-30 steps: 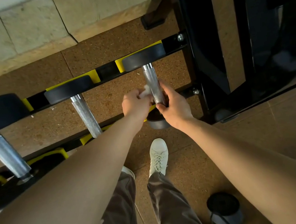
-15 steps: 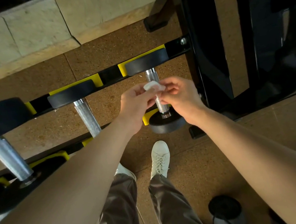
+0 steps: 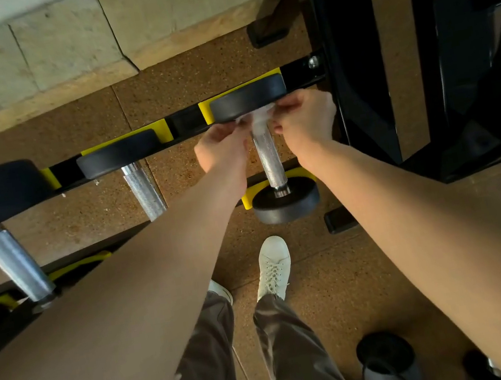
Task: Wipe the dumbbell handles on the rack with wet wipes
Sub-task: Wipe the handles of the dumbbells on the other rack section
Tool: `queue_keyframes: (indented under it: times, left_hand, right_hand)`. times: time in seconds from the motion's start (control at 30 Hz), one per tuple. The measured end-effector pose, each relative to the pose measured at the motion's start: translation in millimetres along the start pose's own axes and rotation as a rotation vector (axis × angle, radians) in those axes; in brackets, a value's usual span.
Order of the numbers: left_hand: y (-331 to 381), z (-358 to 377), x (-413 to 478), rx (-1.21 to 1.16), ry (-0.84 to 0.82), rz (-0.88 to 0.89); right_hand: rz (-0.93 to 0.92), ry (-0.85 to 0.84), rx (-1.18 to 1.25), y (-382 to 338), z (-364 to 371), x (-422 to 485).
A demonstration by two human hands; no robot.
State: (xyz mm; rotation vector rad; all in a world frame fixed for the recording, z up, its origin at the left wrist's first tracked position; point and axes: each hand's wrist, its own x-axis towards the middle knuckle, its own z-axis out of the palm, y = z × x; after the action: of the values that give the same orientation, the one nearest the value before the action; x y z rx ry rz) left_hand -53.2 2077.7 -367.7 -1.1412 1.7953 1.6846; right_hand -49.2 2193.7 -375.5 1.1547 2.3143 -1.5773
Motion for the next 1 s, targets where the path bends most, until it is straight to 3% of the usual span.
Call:
queue_keyframes:
  times: [0.13, 0.2, 0.33, 0.4, 0.57, 0.73, 0.9, 1.0]
  left_hand:
    - [-2, 7, -3, 0.08, -0.074, 0.052]
    - [-1, 3, 1, 0.023, 0.023, -0.011]
    - [1, -13, 15, 0.013, 0.175, -0.105]
    - [2, -14, 16, -0.011, 0.127, -0.139]
    - [6, -2, 0, 0.063, -0.147, -0.083]
    - [-13, -13, 3, 0.281, -0.102, -0.086]
    - [-32, -26, 3, 0.289, -0.027, -0.134]
    - [-34, -24, -5, 0.249, -0.096, -0.081]
  right_hand:
    - [0.18, 0.142, 0.046, 6, -3, 14]
    - [0.181, 0.02, 0.082, 5, -2, 8]
    - [-0.03, -0.184, -0.024, -4, 5, -15]
    - [-0.049, -0.159, -0.045, -5, 6, -15]
    - [0.152, 0.033, 0.114, 8, -9, 6]
    - [0.057, -0.209, -0.085, 20, -20, -20]
    - [-0.079, -0.293, -0.187, 24, -32, -30]
    - [-0.068, -0.267, -0.229, 34, -44, -24]
